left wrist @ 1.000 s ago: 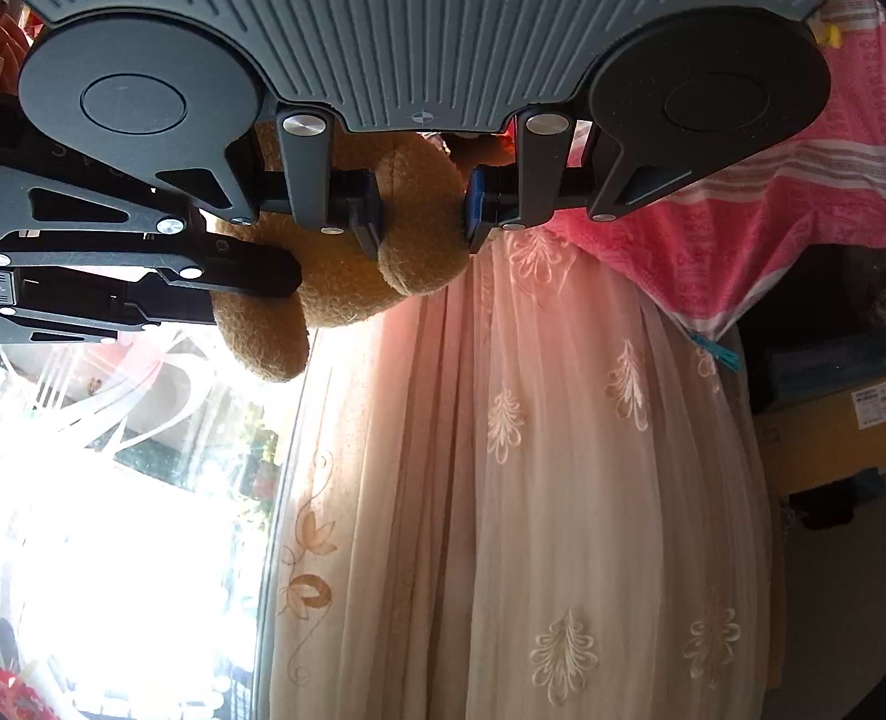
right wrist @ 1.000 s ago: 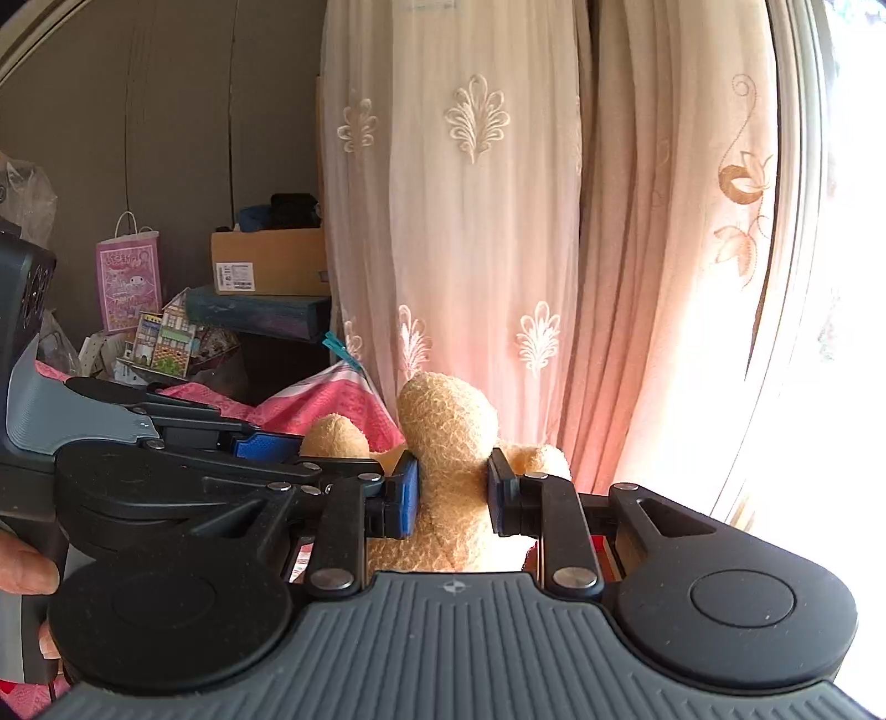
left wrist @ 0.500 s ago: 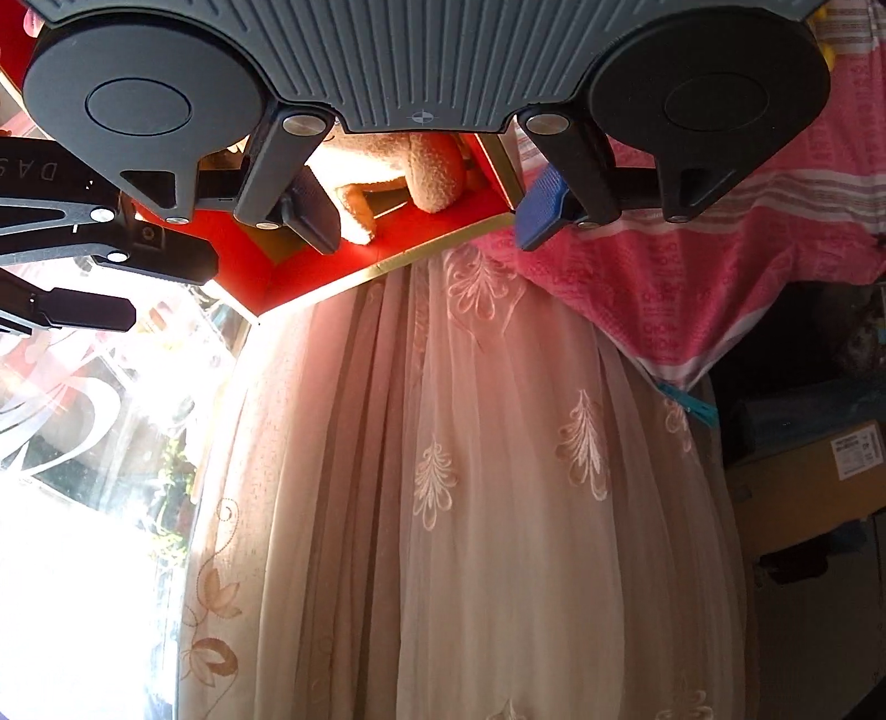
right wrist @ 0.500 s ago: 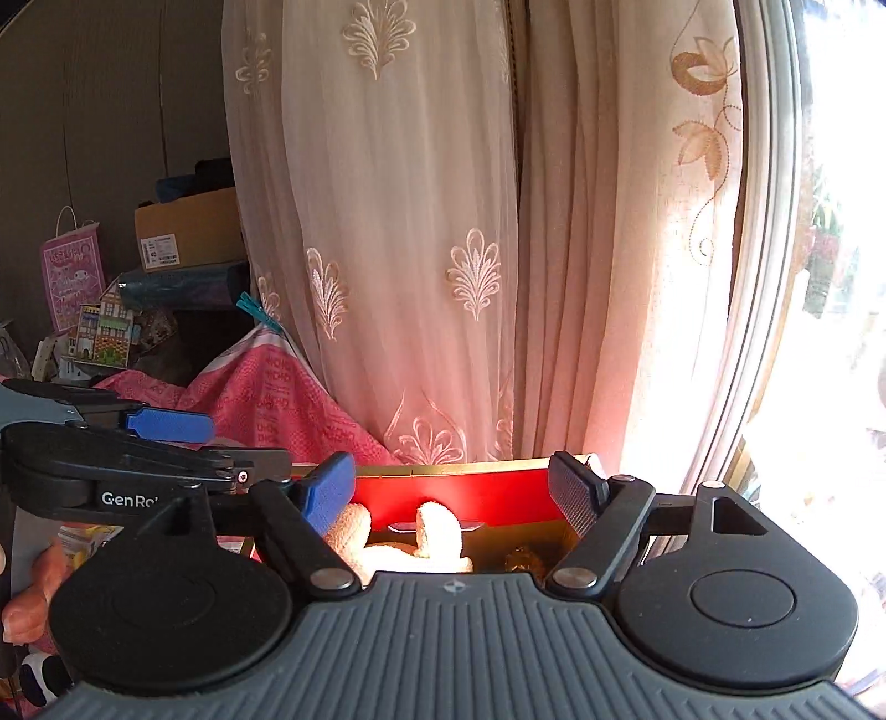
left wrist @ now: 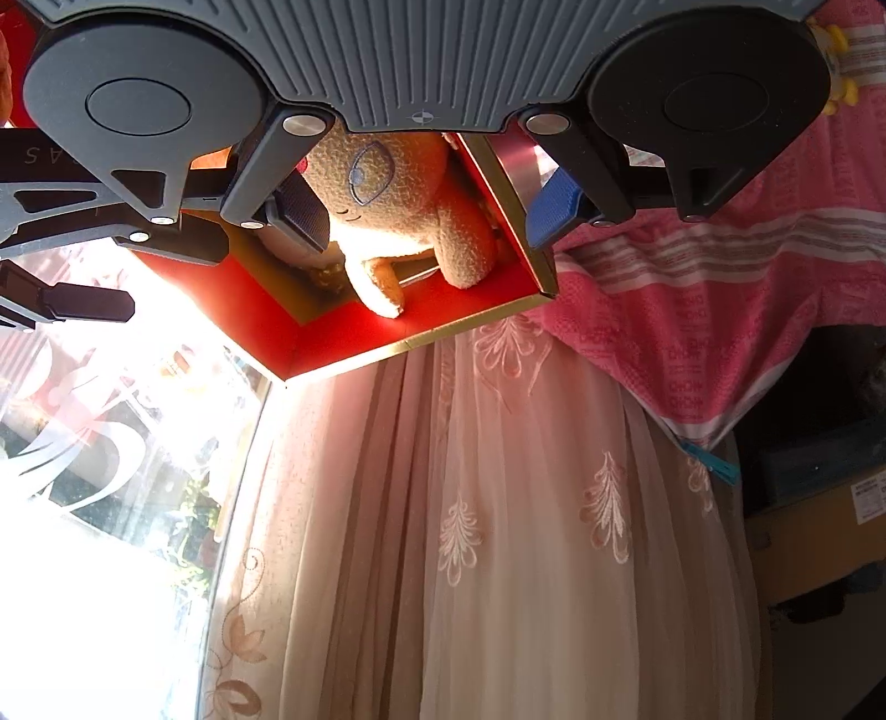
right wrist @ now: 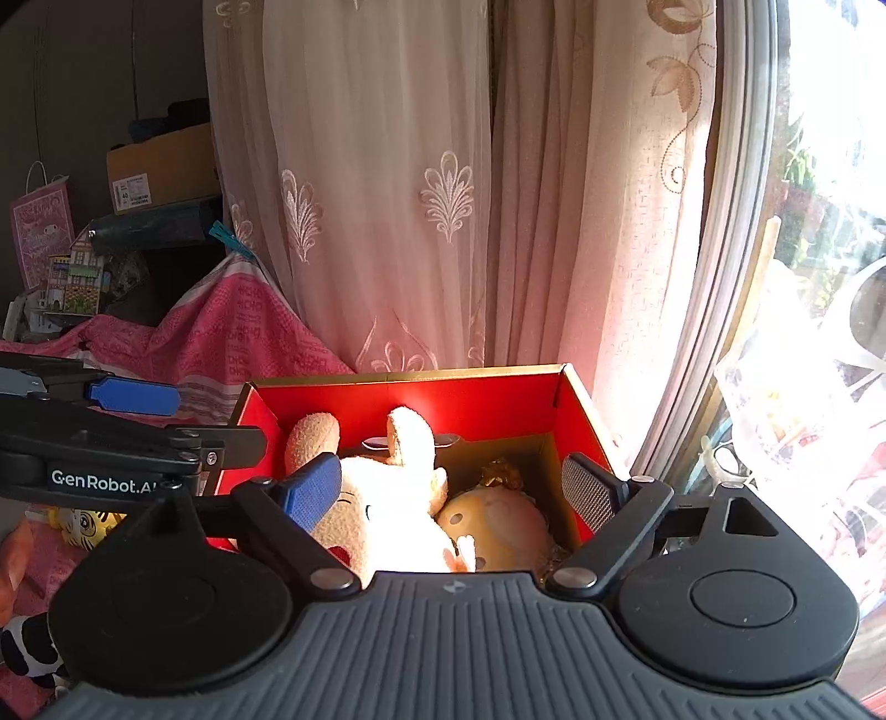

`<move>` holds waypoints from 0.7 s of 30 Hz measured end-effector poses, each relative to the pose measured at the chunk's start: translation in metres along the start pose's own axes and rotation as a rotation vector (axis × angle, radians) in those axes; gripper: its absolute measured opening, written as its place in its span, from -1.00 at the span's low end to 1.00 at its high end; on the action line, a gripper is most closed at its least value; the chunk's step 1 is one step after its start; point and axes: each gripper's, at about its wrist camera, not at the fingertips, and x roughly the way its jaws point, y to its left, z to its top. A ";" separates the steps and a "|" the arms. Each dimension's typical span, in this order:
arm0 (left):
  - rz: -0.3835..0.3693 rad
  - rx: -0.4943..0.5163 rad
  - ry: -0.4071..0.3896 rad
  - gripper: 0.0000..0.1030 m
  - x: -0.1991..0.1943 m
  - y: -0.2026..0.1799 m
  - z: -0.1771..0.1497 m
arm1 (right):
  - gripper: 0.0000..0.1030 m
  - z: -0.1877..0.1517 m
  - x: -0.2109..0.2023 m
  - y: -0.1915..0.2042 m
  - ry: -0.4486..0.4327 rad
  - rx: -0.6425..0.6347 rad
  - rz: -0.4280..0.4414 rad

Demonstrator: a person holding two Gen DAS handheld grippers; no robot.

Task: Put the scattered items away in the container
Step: 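Drop the tan plush dog into the red box by opening the left tool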

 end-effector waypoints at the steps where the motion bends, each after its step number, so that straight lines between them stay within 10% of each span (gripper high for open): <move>1: -0.008 -0.009 0.000 0.72 -0.002 0.001 -0.004 | 0.74 -0.002 -0.001 0.001 0.009 0.001 -0.002; 21: 0.075 0.015 0.019 0.82 -0.076 0.091 -0.065 | 0.89 -0.016 -0.046 0.093 -0.010 -0.022 0.048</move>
